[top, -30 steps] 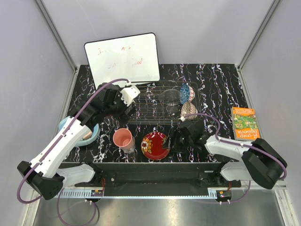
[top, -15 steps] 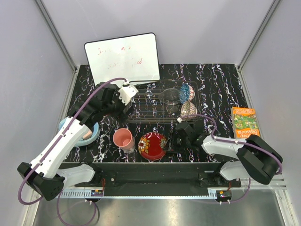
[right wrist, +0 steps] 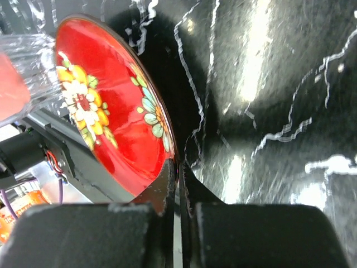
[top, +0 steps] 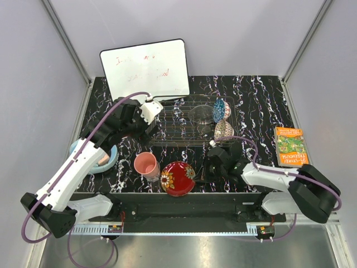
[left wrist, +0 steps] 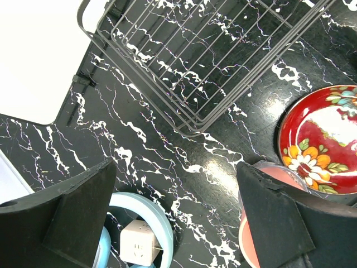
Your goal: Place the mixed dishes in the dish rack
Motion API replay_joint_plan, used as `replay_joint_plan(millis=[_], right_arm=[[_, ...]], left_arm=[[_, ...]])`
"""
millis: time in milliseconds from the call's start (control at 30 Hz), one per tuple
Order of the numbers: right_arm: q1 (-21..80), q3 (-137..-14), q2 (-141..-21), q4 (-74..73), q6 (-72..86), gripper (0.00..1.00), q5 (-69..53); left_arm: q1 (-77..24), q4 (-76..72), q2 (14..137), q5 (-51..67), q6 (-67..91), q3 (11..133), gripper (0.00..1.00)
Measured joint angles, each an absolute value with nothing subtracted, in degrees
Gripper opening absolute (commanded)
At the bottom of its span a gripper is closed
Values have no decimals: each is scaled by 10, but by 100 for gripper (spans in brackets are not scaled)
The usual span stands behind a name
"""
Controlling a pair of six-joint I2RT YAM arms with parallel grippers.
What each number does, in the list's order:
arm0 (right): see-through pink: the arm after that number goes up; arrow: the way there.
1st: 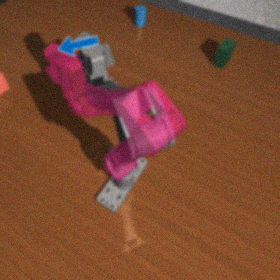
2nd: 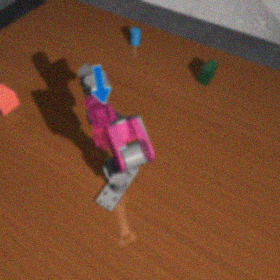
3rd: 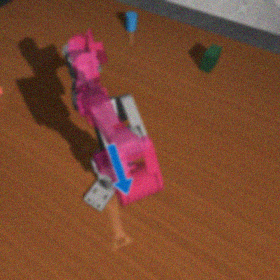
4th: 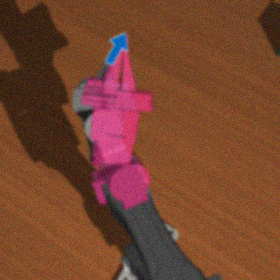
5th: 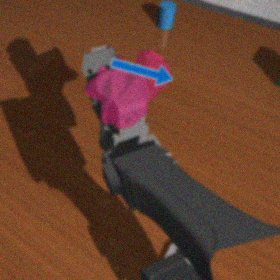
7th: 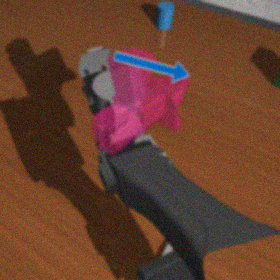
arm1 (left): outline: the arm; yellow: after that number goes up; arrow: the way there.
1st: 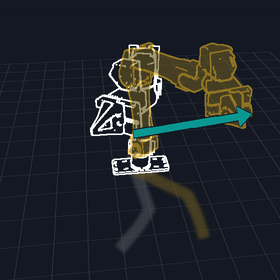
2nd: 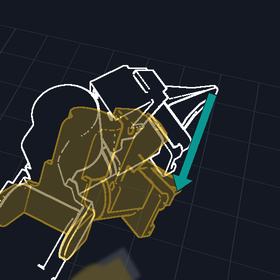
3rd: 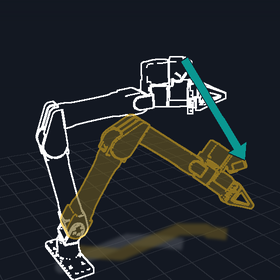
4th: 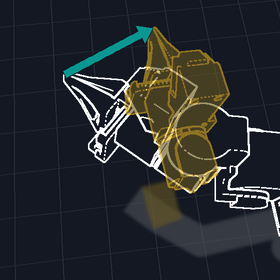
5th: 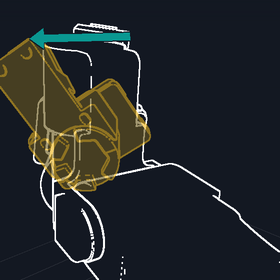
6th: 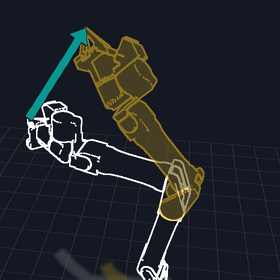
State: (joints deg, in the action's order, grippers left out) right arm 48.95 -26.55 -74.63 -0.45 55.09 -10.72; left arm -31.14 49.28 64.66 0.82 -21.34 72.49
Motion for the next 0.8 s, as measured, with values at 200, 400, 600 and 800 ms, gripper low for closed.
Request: replay_joint_plan(millis=[200, 400, 600, 800], right_arm=[[496, -266, -636, -79, 530, 0, -77], [496, -270, -563, -137, 498, 0, -44], [496, -285, -554, -169, 465, 0, -17], [496, -320, -529, -197, 427, 0, 23]], left_arm=[[-311, 494, 648, 8, -214, 728, 94], [-308, 494, 660, 9, -213, 753, 95], [-305, 493, 662, 9, -211, 759, 95], [-301, 493, 662, 9, -208, 759, 95]])
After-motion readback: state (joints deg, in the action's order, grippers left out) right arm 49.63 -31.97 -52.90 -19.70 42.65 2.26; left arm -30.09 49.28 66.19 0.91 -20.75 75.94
